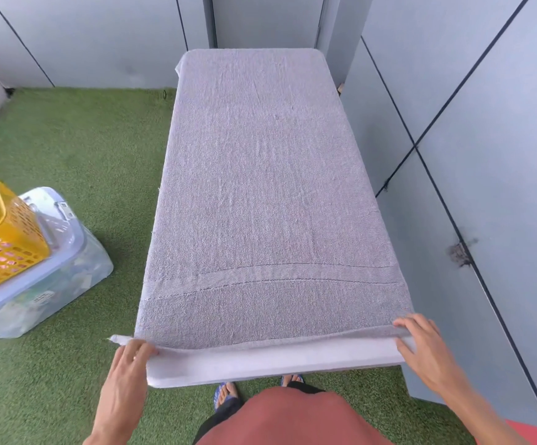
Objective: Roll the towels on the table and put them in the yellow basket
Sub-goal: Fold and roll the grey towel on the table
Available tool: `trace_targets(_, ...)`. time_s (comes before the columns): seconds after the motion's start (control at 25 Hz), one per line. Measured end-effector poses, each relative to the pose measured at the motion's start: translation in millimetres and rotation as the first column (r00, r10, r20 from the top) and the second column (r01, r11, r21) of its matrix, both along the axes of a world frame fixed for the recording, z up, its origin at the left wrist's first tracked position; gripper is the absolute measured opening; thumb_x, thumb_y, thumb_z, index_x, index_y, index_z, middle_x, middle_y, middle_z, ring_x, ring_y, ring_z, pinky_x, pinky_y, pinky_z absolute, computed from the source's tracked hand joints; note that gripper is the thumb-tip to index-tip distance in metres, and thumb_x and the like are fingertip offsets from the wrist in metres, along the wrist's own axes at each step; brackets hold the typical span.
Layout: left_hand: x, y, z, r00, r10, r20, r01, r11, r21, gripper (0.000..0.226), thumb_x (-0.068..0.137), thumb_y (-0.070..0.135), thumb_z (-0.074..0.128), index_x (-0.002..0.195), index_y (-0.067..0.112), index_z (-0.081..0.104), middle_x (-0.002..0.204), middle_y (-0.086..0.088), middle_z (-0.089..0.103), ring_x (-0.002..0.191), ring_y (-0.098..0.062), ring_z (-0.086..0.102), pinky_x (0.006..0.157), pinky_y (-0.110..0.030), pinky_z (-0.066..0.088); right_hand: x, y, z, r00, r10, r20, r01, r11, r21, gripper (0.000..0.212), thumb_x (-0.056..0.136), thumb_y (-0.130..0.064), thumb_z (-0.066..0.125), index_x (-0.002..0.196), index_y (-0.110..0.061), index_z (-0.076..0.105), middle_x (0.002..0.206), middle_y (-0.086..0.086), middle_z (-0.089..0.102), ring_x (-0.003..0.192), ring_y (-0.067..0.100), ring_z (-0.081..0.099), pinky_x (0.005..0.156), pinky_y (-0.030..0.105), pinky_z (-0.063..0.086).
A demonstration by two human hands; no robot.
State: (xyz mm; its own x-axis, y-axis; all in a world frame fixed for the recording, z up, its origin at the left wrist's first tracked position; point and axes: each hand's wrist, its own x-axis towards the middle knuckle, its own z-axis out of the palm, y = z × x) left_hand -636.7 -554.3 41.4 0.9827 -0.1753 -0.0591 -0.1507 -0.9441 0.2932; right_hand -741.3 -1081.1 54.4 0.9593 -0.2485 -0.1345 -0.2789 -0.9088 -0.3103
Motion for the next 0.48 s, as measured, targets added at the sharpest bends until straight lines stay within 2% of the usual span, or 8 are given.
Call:
trace_targets(0.12, -7, 8, -8, 0.997, -0.067, 0.033, 0.067, 0.998, 0.011, 0.067, 0.050, -0.031, 0.065, 0.104, 0.008, 0.058, 0.111, -0.009, 0.055, 0.096, -0.028, 0.053, 0.067, -0.043, 0.056, 0, -3, -5, 0.998, 0.022, 0.051, -0.021, 0.999, -0.036, 0.025, 0.080, 0.001, 0.070, 0.100, -0.011, 0.065, 0.099, -0.004, 0.058, 0.093, 0.020, 0.052, 0.084, 0.028, 0.038)
trace_targets(0.28, 1, 11, -4, 0.998, -0.055, 0.030, 0.053, 0.997, 0.059, 0.076, 0.047, -0.030, 0.068, 0.114, 0.005, 0.057, 0.115, -0.011, 0.056, 0.102, -0.029, 0.051, 0.070, -0.043, 0.056, 10, 0, -5, 0.993, -0.022, 0.120, 0.033, 0.995, -0.092, 0.022, 0.078, 0.007, 0.069, 0.095, -0.006, 0.068, 0.092, 0.001, 0.064, 0.088, 0.021, 0.055, 0.078, 0.026, 0.038)
trace_targets(0.4, 11, 14, 1, 0.996, -0.082, 0.022, 0.081, 0.995, 0.059, 0.072, 0.049, -0.027, 0.071, 0.114, 0.003, 0.060, 0.110, -0.010, 0.060, 0.097, -0.030, 0.058, 0.076, -0.042, 0.055, 10, -5, -7, 0.992, -0.021, 0.122, 0.033, 0.995, -0.096, 0.016, 0.080, 0.007, 0.067, 0.092, -0.004, 0.069, 0.088, 0.004, 0.066, 0.087, 0.019, 0.054, 0.077, 0.026, 0.038)
trace_targets(0.48, 11, 26, -1, 0.995, -0.100, -0.015, 0.100, 0.995, 0.031, 0.067, 0.051, -0.027, 0.072, 0.109, 0.005, 0.064, 0.101, -0.006, 0.064, 0.088, -0.025, 0.061, 0.072, -0.038, 0.055, 5, -18, -9, 0.998, -0.019, 0.063, 0.022, 0.998, -0.050, 0.013, 0.085, 0.000, 0.059, 0.089, -0.007, 0.069, 0.085, 0.001, 0.065, 0.084, 0.027, 0.060, 0.076, 0.027, 0.038)
